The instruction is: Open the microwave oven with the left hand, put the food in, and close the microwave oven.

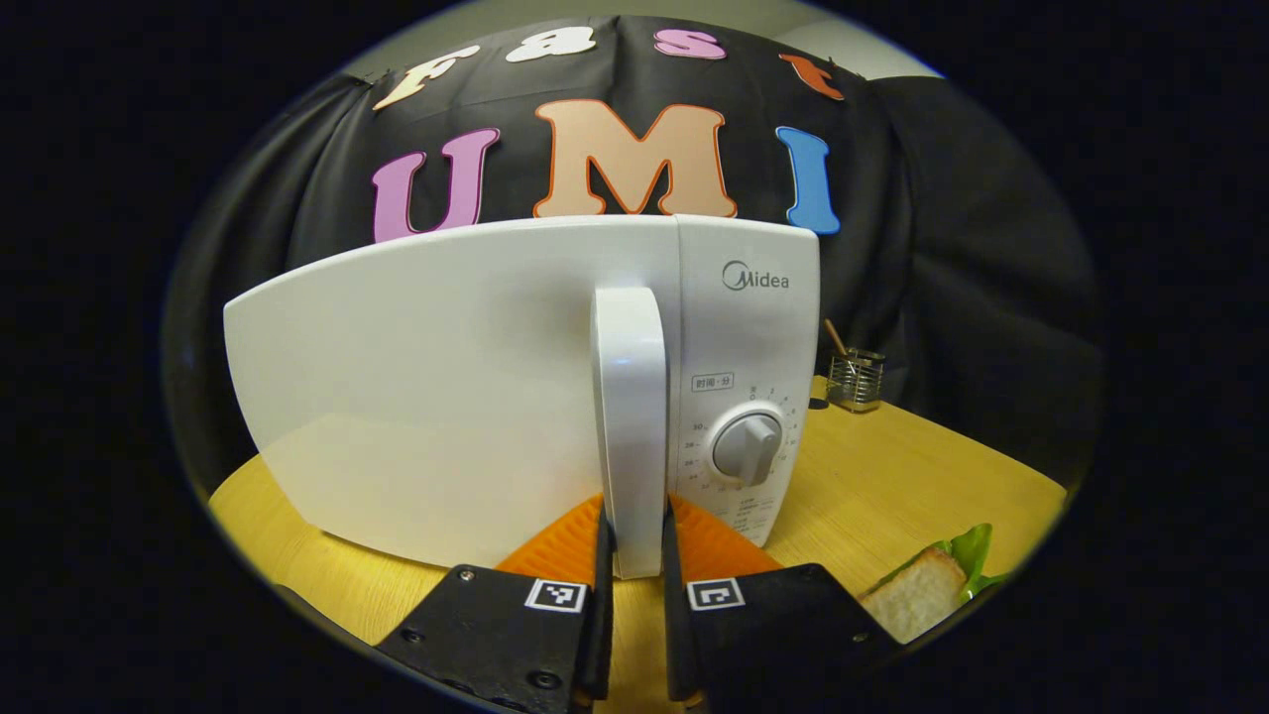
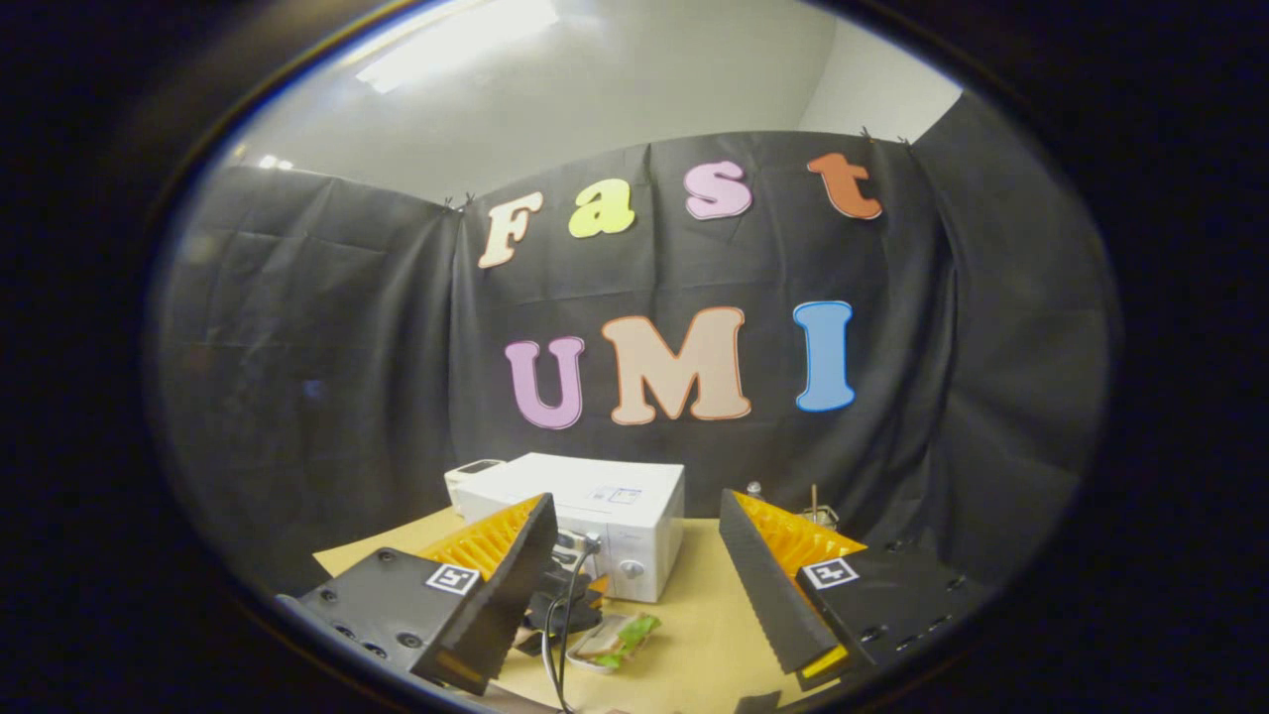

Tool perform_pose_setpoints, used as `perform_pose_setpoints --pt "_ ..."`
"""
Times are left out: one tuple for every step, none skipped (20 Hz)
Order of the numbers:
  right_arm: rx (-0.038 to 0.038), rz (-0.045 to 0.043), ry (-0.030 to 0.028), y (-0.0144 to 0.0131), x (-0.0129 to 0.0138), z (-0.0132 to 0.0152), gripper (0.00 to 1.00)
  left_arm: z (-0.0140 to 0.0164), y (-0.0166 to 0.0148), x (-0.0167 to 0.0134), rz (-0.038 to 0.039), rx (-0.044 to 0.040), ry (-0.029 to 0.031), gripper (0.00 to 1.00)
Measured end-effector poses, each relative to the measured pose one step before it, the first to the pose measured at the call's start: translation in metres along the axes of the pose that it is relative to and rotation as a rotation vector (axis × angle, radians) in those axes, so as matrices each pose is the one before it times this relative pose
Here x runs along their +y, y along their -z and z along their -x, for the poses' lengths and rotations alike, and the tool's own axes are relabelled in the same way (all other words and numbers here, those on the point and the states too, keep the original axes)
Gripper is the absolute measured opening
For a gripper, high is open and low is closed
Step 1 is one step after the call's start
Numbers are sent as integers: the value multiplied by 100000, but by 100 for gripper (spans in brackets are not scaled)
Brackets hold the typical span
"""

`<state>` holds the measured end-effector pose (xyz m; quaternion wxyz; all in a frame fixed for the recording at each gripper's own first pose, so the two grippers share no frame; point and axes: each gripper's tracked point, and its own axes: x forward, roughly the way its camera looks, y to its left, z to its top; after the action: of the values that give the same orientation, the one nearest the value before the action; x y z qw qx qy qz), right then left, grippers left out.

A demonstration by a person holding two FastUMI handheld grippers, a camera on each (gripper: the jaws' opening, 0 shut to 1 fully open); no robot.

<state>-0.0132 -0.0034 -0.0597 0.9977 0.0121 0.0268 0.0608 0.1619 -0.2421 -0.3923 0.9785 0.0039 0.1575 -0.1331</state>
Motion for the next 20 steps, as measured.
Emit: perform_pose_setpoints --pt "130 -10 -223 223 122 -88 96 11 -82 42 1364 -579 -199 21" --pt "368 376 200 40 1 -120 96 -37 78 31 758 -805 -247 20" --pt "591 727 393 277 -129 -31 96 -26 75 -18 322 8 -507 17" --pt "121 454 771 21 -78 -17 96 21 44 97 158 19 -454 16" --pt "-444 -145 593 -184 -95 -60 96 98 -42 12 615 -279 -204 14" --pt "-519 -196 65 -165 59 6 96 78 9 -10 610 -230 -141 13" --pt "-397 -166 -191 13 73 107 96 61 -31 -7 206 50 79 12" --pt "-192 -270 -86 55 -43 64 96 112 263 -49 -456 480 541 12" --pt "257 18 -322 395 -48 106 96 1348 748 16 1256 3339 -63 12" --pt "338 -16 -44 253 -99 128 96 1262 -326 56 -825 -3930 1258 12" --pt "-391 -482 30 182 -106 60 96 1757 -166 26 -807 -2340 2464 12" --pt "-115 -286 -355 202 46 -107 96 1338 728 181 550 385 2321 11" --pt "364 -115 -449 430 232 -125 96 1536 -94 155 879 -2463 2328 12" --pt "419 -7 -378 325 159 -126 96 1297 359 191 1050 338 1791 12" --pt "109 -146 -474 277 215 -30 96 1305 280 153 -171 1805 1196 11" --pt "0 -367 -455 176 243 -186 96 1000 231 239 -387 -750 512 12" --pt "96 -527 -388 260 137 -193 96 1020 144 228 -749 411 16 13" --pt "272 -477 -537 235 236 -162 96 885 205 372 -742 490 -106 14" --pt "262 -489 -510 319 210 -141 96 807 -72 283 -180 -887 -178 15" --pt "362 -468 -271 233 132 -211 96 647 161 248 -36 -11 -114 16"
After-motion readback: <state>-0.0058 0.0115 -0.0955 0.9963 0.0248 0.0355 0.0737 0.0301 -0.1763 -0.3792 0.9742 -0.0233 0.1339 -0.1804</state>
